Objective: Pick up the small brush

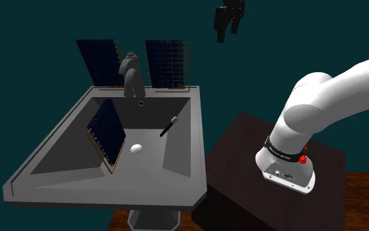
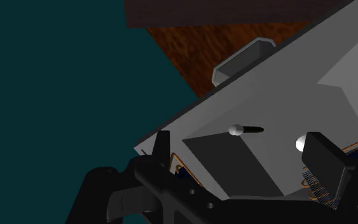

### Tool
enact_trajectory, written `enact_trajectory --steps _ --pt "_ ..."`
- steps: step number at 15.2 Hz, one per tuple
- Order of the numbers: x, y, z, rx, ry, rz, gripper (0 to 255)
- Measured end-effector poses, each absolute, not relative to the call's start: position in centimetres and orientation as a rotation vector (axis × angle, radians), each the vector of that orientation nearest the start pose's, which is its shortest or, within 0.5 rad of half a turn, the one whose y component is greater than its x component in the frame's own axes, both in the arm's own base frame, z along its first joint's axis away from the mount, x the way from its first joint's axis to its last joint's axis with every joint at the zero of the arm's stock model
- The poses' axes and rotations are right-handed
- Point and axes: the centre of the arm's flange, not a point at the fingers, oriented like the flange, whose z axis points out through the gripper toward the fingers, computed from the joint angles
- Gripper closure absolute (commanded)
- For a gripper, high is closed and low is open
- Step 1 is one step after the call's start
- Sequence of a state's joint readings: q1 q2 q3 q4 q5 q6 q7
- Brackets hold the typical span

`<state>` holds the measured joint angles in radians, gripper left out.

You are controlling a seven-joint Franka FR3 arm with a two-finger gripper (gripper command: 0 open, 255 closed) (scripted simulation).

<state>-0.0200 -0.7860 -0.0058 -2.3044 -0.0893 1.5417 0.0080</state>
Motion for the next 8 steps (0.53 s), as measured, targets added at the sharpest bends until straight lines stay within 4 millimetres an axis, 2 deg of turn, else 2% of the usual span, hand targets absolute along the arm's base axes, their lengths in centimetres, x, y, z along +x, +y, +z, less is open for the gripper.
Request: enact_trajectory --steps 2,5,8 --pt "30.7 -1.9 60.7 -3.227 0.047 -0.037 0" --pt "32.0 -1.7 58.0 -3.231 -0.009 -0.045 0" --pt "33.6 -1.6 54.1 -3.234 -0.073 -0.054 0"
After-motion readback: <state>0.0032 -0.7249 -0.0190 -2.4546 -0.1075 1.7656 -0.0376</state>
